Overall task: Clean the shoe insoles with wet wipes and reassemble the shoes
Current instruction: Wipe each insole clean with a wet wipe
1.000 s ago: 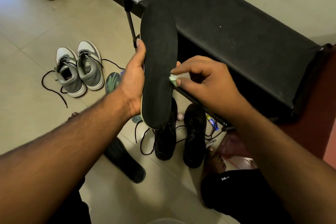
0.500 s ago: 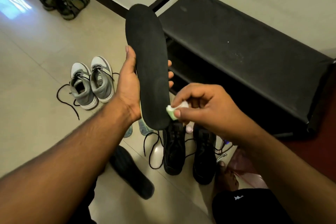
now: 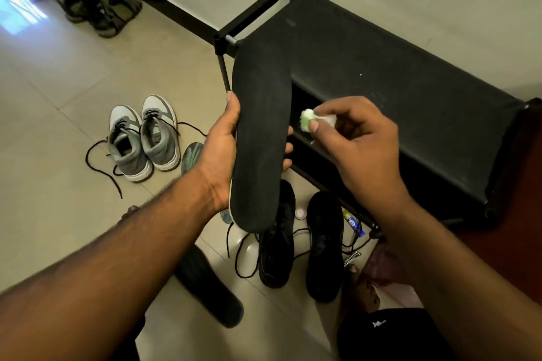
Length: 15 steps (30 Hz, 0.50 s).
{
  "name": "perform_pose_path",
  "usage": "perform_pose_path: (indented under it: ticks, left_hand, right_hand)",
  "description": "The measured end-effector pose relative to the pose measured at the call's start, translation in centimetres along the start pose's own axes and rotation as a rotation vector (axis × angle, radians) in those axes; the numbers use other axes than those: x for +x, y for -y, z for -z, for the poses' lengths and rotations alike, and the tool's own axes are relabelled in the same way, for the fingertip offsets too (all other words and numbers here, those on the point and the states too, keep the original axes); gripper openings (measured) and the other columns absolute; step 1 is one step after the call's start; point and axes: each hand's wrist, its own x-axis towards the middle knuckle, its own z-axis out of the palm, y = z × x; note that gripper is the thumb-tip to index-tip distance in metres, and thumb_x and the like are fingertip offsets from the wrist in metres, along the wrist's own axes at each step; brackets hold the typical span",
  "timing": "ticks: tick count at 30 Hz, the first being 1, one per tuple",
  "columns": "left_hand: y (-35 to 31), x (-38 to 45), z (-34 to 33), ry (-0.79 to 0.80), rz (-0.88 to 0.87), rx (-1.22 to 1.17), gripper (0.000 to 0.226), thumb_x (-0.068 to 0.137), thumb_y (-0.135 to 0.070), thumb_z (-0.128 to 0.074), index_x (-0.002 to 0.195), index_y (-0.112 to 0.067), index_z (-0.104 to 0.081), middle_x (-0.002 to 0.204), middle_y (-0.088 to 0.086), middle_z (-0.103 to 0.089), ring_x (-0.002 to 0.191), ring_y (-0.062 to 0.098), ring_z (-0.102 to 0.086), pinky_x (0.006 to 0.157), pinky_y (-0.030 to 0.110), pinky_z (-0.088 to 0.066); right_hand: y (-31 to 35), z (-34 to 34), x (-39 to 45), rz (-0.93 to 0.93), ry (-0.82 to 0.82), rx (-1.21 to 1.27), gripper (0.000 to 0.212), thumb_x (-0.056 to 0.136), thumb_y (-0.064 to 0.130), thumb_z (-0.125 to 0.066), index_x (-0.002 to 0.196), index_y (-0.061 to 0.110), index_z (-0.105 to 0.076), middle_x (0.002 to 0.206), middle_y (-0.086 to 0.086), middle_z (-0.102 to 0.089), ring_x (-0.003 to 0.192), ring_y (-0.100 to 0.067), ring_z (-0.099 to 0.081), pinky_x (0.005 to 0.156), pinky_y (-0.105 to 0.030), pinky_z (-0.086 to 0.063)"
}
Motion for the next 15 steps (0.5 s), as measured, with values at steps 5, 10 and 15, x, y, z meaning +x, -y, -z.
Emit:
perform_pose_path:
  ticks: [5, 10, 15]
  left_hand:
    - [-0.6, -0.1, 0.4, -0.056, -0.023, -0.088, 0.081, 0.091, -0.074, -0.036, 0.125, -0.008, -0.067, 0.113, 0.012, -0.068, 0.088, 0.026, -0.066, 0.076, 0.038, -0.057]
    - [-1.7, -0.1, 1.0, -0.118, -0.187, -0.209, 0.061, 0.094, -0.051, -0.038, 0.129, -0.008, -0.064, 0.116, 0.012, -0.066, 0.090, 0.031, -0.067, 0.081, 0.040, -0.054]
    - [-1.7, 0.0, 1.0, -0.100, -0.195, -0.238, 0.064, 0.097, -0.063, -0.038, 0.120, -0.012, -0.070, 0.116, 0.011, -0.069, 0.103, 0.032, -0.069, 0.094, 0.045, -0.053]
  right_hand:
    - [0.8, 0.3, 0.1, -0.456, 0.057, 0.613, 0.018, 0.084, -0.009, -0.062, 0.094, 0.006, -0.069, 0.080, -0.007, -0.067, 0.067, -0.020, -0.062, 0.063, -0.026, -0.054]
    - [0.7, -1.0, -0.7, -0.538, 0.160, 0.737, 0.029, 0.071, -0.006, -0.069, 0.096, 0.007, -0.071, 0.087, -0.006, -0.072, 0.076, -0.015, -0.067, 0.069, -0.024, -0.055]
    - [0.8, -1.5, -1.2, -0.376, 0.189, 0.477, 0.036, 0.073, -0.016, -0.070, 0.097, 0.011, -0.073, 0.085, 0.002, -0.075, 0.078, -0.004, -0.068, 0.073, -0.018, -0.053]
